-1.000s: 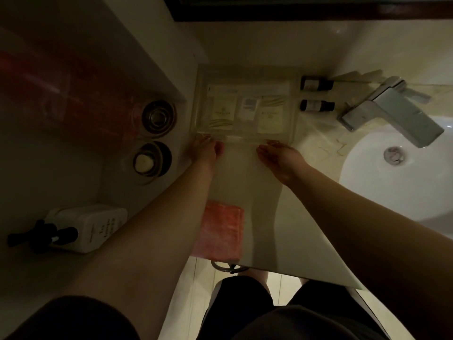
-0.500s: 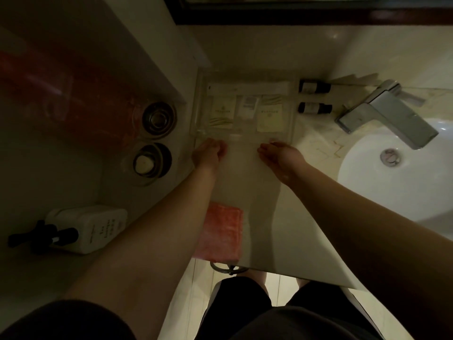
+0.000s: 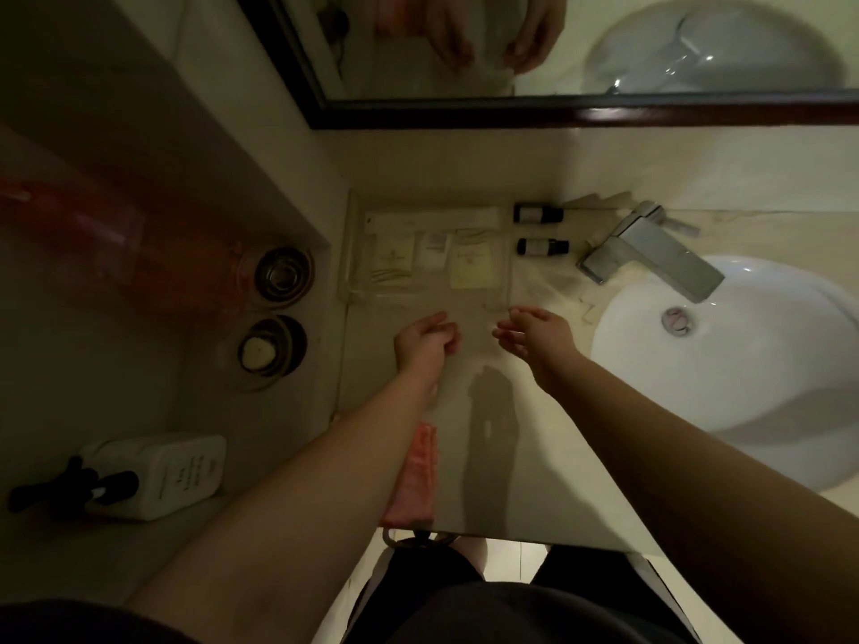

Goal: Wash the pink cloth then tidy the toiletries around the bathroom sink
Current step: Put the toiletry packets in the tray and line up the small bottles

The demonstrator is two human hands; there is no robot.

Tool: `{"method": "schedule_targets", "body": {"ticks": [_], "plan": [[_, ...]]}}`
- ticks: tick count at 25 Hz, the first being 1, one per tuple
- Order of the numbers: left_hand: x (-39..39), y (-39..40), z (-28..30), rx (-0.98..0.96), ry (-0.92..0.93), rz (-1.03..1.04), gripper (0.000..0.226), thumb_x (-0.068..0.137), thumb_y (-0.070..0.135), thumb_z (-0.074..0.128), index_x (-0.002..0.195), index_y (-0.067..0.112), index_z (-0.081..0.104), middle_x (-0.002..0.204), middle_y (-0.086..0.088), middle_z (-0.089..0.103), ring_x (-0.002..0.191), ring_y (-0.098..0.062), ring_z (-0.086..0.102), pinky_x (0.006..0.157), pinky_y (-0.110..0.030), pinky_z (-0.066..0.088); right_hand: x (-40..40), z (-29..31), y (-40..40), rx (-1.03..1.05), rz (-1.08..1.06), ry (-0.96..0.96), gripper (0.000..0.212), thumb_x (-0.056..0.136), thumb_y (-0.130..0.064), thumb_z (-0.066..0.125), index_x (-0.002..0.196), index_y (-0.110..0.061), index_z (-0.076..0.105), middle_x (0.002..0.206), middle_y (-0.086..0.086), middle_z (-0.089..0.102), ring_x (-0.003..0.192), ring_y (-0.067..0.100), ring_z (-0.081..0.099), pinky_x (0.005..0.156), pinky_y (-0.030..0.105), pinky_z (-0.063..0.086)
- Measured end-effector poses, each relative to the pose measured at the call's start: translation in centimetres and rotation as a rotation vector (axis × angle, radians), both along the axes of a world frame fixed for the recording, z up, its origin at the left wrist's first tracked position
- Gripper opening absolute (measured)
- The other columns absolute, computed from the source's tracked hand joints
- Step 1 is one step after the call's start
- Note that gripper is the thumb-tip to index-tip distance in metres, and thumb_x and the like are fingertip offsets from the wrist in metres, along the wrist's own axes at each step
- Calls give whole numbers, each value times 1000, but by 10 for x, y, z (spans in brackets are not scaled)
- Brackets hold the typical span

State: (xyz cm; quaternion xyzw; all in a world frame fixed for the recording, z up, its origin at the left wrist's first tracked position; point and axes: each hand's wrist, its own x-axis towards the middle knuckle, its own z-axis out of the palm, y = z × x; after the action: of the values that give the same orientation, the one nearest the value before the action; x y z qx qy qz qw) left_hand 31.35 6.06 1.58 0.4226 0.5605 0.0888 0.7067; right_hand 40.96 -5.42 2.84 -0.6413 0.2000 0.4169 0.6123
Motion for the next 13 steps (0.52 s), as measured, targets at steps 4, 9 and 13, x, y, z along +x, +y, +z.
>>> {"method": "schedule_targets", "body": {"ticks": [4, 9, 13], "plan": [[22, -13, 23, 51, -19, -105, 28, 86, -3, 62, 114, -1, 63, 79, -8, 67, 68, -13, 62, 64, -20, 53, 18, 26, -15, -72, 81, -143, 25, 94, -9, 52, 117, -1, 57, 94, 15, 64, 87, 28, 66, 82, 35, 56], [59, -17, 38, 127, 5, -196, 20, 87, 9, 66, 106, 3, 68, 81, -6, 68, 57, -5, 63, 53, -15, 53, 71, 56, -17, -217, 356, -564, 25, 94, -13, 54, 118, -9, 60, 102, 7, 66, 94, 22, 65, 85, 35, 55], [87, -17, 37, 238, 17, -234, 22, 85, 11, 68, 103, -2, 69, 67, 0, 62, 52, -3, 56, 44, -12, 46, 126, 65, -6, -461, 666, -836, 20, 94, -19, 50, 104, -10, 65, 92, 9, 67, 81, 22, 62, 72, 35, 50]]}}
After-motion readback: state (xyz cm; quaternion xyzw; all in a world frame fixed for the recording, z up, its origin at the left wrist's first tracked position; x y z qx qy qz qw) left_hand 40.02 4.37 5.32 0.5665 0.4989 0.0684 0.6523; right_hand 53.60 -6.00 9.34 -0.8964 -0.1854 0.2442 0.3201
